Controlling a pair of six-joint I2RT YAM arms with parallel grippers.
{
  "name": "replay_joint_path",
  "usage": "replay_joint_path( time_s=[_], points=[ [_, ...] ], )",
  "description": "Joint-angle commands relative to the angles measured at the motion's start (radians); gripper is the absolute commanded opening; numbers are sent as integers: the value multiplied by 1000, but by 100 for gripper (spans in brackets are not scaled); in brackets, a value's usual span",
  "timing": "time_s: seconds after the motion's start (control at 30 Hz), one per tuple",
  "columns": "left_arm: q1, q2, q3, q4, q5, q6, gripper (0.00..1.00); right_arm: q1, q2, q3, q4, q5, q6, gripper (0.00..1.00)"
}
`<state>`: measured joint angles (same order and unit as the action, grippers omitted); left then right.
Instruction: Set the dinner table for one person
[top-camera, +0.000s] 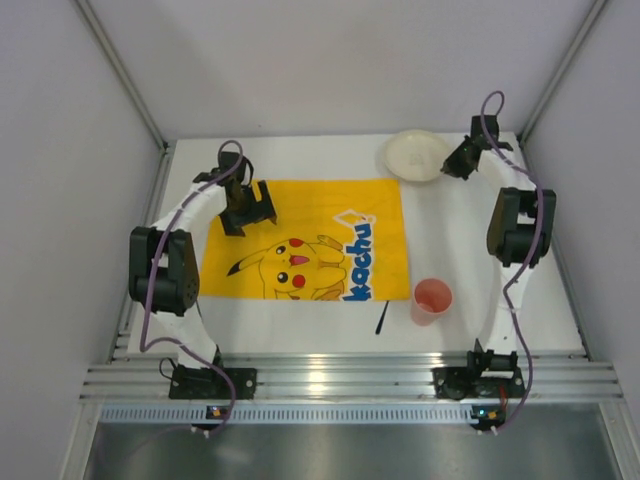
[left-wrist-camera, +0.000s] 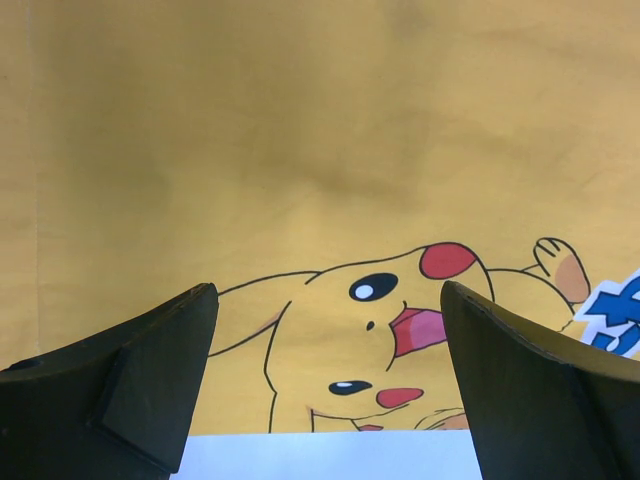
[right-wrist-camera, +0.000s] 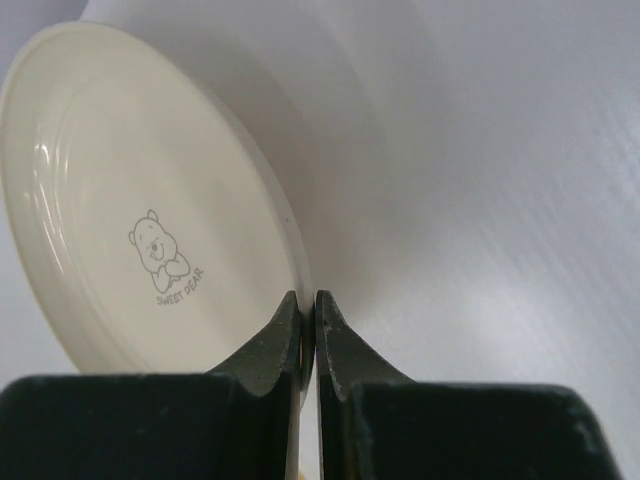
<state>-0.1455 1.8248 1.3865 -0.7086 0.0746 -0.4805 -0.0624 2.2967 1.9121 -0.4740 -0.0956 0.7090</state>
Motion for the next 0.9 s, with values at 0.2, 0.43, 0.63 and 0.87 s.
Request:
replay_joint_path(
  time_s=[0.2,0.43,0.63,0.87],
  points=[
    [-5,-209,-61,6,-38,-10,98,321,-393,-205,-11,-81,-3,0],
    [-2,-398,-164,-23,-130,-38,98,585,-387,-306,-55,-63,17,0],
    [7,-530,-222,-74,-159,-35,98,687,-303,-305,-35,-36,49,0],
    [11,-637,-282,-115,-154,-27,98,736,-168,-243,-12,-7,52,0]
  ],
)
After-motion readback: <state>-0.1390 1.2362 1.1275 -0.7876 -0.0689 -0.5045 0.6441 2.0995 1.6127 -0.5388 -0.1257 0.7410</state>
